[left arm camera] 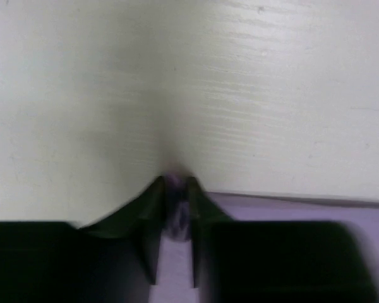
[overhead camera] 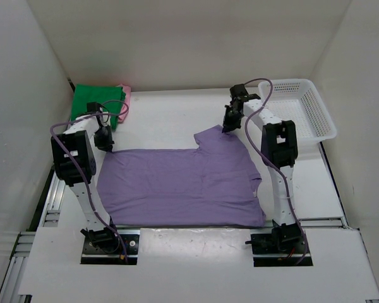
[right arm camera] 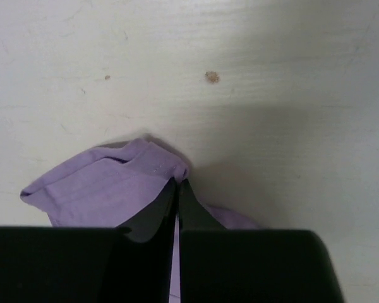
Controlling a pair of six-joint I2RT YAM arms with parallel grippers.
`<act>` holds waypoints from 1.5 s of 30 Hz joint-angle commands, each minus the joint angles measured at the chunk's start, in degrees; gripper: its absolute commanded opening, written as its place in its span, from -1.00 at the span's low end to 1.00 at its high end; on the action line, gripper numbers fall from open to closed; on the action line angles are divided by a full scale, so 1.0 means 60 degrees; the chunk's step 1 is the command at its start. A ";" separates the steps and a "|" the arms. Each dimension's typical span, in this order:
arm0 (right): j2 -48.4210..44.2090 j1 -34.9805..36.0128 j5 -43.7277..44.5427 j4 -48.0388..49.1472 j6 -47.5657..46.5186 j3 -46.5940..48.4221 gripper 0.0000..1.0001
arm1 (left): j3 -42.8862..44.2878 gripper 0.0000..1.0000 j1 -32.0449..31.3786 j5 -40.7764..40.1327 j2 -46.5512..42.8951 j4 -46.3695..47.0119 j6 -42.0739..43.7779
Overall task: Fold and stack the t-shirts
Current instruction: Grap the side of the flattened tshirt furthest away from the robot with both arms, then fold the other side of the tshirt into a rectangle
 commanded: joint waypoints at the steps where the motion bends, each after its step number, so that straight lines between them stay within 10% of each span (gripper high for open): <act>1: -0.0691 0.0038 -0.0161 -0.0357 -0.0076 -0.0815 -1.00 | -0.0268 -0.59 0.0010 0.0341 -0.0201 -0.0027 0.0049; 22: -1.0884 0.1649 0.1465 0.1357 0.1857 -1.1391 -1.00 | -0.4792 -0.79 0.0141 -0.0522 -0.5680 0.0324 0.0049; 45: -1.2486 0.1913 0.1744 0.1269 0.3000 -1.3240 -1.00 | -0.5501 -0.73 0.0625 -0.0656 -0.6429 0.0412 0.0049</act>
